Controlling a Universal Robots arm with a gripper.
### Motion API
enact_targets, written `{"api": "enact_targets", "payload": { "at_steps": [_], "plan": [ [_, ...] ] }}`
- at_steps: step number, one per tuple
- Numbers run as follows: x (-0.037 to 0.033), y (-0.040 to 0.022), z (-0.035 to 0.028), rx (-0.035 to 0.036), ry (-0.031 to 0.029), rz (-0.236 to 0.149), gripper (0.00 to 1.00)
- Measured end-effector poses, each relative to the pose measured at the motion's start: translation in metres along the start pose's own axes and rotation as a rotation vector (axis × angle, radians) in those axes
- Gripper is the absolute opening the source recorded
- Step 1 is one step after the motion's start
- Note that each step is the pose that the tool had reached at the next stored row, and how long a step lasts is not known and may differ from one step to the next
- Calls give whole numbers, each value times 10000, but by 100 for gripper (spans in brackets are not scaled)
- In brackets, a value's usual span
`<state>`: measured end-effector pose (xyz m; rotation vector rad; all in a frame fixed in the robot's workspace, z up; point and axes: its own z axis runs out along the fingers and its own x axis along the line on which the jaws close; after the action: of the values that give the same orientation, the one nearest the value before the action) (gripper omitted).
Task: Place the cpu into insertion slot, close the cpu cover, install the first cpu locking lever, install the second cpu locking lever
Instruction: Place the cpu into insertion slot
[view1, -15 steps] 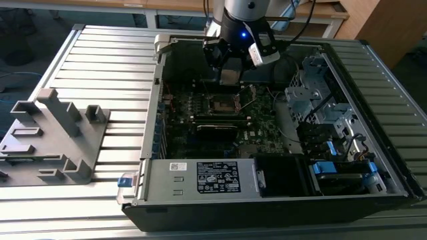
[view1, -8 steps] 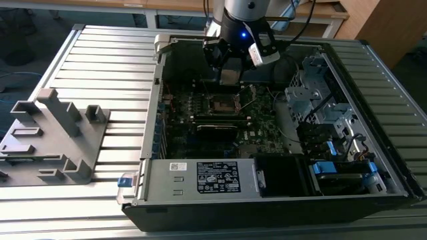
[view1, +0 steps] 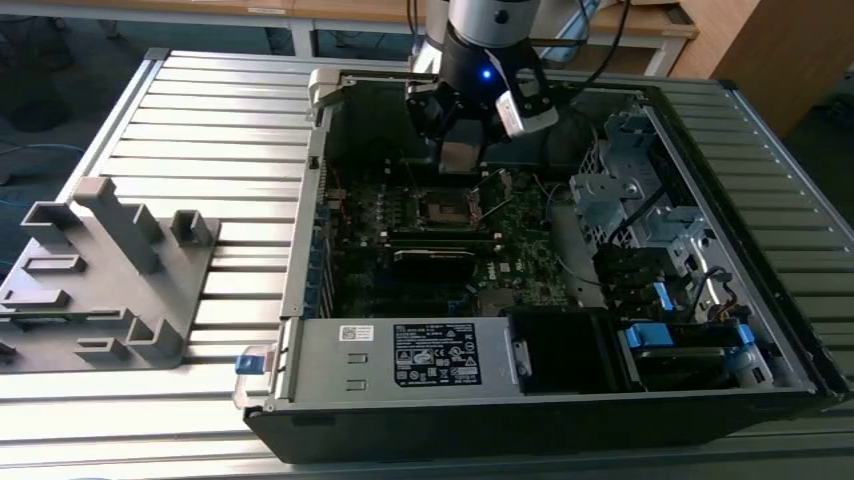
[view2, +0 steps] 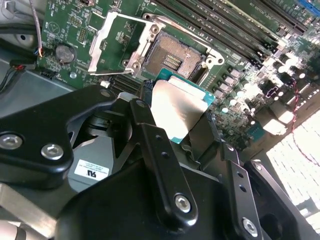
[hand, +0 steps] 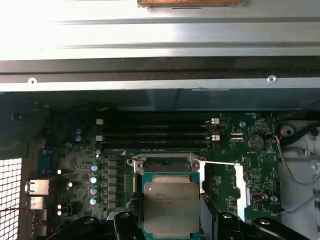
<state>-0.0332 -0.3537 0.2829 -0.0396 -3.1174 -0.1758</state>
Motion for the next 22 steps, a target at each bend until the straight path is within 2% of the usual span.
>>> {"api": "enact_targets", "payload": {
  "at_steps": [10, 17, 21, 22],
  "plan": [
    [11, -18, 161, 0, -1, 0, 54],
    [11, -19, 174, -4, -3, 0, 54],
    [10, -25, 223, -2, -12, -1, 54],
    [10, -26, 230, 22, -15, 0, 54]
  ]
}}
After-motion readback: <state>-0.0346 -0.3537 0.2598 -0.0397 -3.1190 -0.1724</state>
